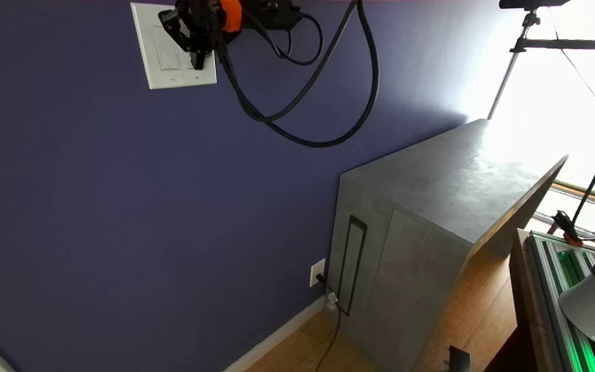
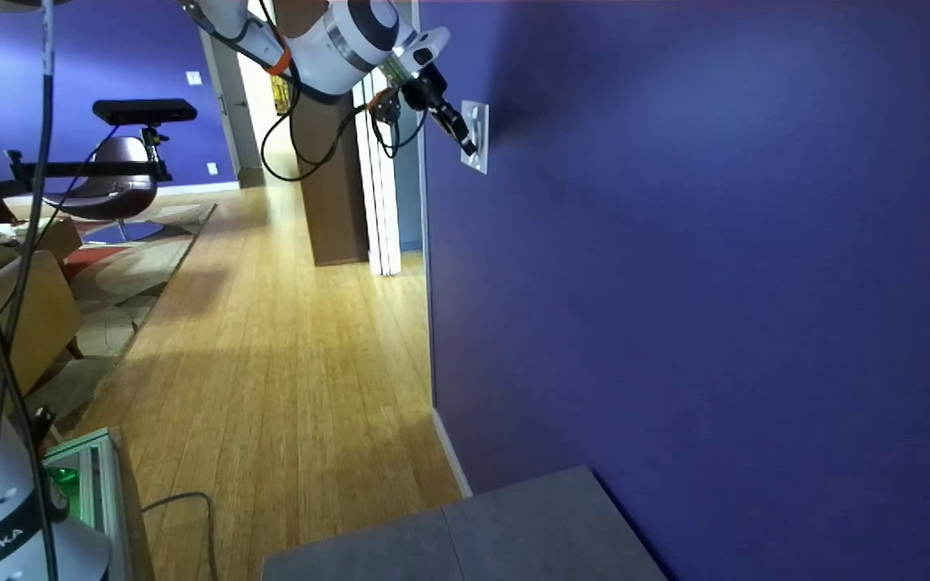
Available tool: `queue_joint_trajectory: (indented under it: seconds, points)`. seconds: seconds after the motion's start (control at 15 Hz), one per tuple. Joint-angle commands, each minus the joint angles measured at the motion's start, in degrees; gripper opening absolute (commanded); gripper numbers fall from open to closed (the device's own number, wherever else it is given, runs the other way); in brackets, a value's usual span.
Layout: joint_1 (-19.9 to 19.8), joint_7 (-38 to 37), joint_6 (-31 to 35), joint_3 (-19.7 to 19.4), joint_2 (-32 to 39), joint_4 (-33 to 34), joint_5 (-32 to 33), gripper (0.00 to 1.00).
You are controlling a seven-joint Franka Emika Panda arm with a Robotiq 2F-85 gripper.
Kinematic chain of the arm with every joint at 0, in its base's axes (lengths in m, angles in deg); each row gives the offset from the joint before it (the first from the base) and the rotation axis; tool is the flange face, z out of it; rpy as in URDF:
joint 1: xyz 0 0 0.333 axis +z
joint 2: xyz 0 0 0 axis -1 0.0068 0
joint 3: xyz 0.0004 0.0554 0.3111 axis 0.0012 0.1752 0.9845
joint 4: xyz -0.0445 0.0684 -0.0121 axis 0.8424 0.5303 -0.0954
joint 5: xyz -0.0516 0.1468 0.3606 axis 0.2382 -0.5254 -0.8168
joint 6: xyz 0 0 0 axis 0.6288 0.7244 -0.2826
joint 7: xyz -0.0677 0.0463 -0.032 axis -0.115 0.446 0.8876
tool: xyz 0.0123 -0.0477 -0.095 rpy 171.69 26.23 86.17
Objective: Flip the right light switch on the wall
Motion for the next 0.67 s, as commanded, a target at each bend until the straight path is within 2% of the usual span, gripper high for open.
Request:
queue_joint_trajectory:
  seconds: [0.0,0.4,0.47,0.6]
  points:
    - [0.2,2.6,-3.6,0.8,0.2,1.7,-3.3,0.00]
    - [-0.8,14.0,-9.7,3.5,-4.8,-0.7,-14.2,0.00]
    - [-1.0,16.4,-10.0,3.8,-5.6,-1.2,-15.4,0.00]
    - [-2.1,23.2,-6.7,4.3,-7.8,-4.3,-17.2,0.00]
